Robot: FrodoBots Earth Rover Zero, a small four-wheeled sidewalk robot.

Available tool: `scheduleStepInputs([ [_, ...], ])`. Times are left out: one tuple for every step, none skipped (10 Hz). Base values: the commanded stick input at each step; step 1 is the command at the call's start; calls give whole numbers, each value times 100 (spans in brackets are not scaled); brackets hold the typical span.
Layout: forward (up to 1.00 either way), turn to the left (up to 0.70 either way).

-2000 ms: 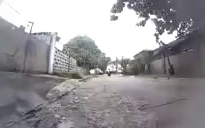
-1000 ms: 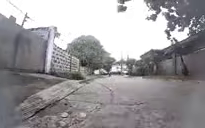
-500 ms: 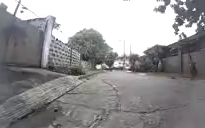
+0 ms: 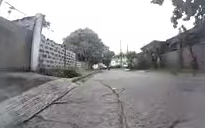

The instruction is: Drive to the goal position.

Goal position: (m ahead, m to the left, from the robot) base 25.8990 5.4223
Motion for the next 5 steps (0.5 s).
scheduleStepInputs([
  [100, -36],
  [100, 0],
  [100, 0],
  [100, 0],
  [100, 0],
])
